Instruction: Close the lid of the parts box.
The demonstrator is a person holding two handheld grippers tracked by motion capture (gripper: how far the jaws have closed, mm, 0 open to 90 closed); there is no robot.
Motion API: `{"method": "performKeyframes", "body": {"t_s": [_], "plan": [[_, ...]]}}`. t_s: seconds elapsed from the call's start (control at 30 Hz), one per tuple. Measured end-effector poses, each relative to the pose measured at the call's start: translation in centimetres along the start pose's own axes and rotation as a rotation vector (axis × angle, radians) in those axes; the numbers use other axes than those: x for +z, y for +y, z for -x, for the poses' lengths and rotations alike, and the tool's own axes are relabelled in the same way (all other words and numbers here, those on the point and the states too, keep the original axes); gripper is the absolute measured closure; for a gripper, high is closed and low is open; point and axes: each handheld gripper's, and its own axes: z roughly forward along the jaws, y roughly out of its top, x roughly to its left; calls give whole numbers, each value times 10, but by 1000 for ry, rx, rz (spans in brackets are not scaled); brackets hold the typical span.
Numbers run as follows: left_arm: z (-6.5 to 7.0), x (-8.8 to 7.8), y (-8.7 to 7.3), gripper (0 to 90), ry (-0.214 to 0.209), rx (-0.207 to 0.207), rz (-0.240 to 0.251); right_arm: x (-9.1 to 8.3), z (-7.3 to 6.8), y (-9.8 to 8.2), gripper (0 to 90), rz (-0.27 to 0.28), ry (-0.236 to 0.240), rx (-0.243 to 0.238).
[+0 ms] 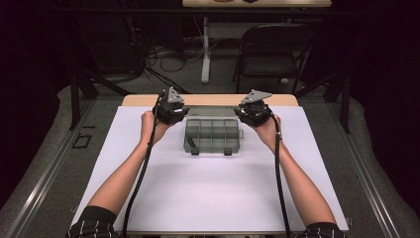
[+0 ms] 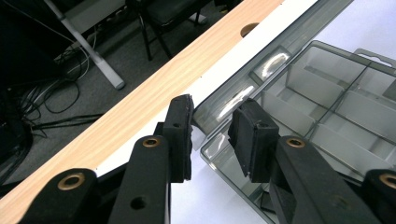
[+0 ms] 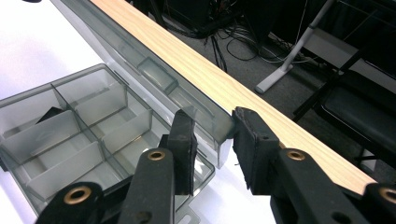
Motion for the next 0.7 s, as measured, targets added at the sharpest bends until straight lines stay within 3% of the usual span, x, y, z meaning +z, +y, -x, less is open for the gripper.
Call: {"method": "performKeyframes", "body": {"t_s": [0.17, 0.3, 0.43, 0.6, 0.7], "plan": [[1, -1, 0, 619, 5, -7, -4, -1, -1, -1, 684, -2, 2, -10], [0, -8, 1, 437, -11, -24, 6, -2, -1, -2, 682, -2, 3, -13], [-1, -23, 4, 407, -30, -22, 43, -2, -2, -2, 681, -3, 1, -14], [-2, -37, 14, 700, -9, -21, 84, -2, -4, -3, 677, -6, 0, -18], [-6, -34, 21, 843, 4, -34, 72, -3, -5, -4, 673, -9, 3, -19]]}}
